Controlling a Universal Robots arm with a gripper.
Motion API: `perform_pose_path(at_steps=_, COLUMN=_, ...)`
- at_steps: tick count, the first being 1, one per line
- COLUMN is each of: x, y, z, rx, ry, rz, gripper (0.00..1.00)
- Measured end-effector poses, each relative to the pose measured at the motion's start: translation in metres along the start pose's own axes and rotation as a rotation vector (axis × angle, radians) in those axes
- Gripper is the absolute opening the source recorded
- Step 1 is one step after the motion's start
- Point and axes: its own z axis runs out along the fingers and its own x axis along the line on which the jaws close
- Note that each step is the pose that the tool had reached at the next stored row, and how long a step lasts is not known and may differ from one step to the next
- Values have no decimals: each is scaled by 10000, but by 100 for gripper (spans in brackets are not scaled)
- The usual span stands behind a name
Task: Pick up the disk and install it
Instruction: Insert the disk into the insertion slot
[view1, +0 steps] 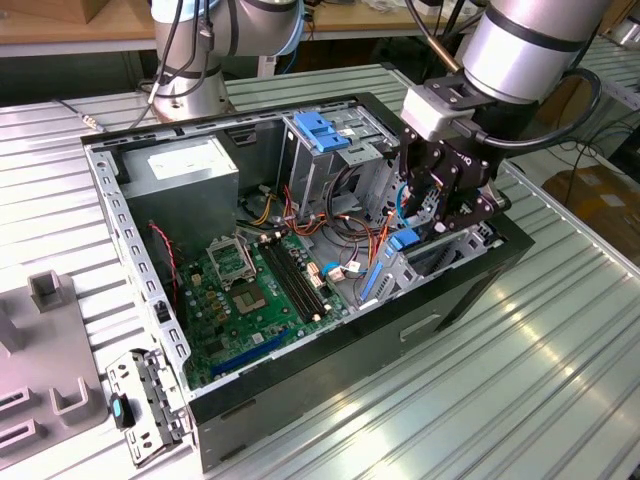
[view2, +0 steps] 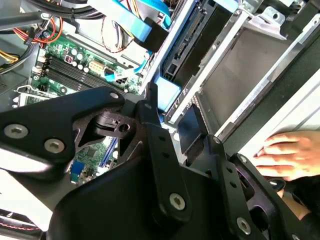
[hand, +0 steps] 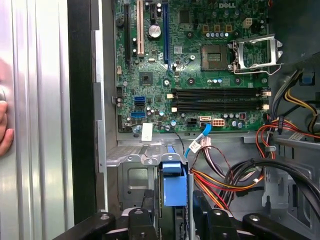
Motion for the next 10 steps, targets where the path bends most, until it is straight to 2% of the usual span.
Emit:
perform_pose_path(at_steps=1, x=0, y=0, z=0, rx=0, ry=0, rz=0, gripper=43)
perform_pose_path(at_steps=4, x=2, y=0, z=1, rx=0, ry=0, rz=0, gripper=24)
perform_pose_path(at_steps=5, x=2, y=0, z=1, rx=0, ry=0, rz=0, gripper=24)
perform_pose_path(at_steps=7, x=3, y=0, z=1, rx=0, ry=1, rz=0, gripper=12)
perform_pose_path(at_steps=10, x=4, y=0, z=3, rx=0, ry=0, rz=1, gripper=11)
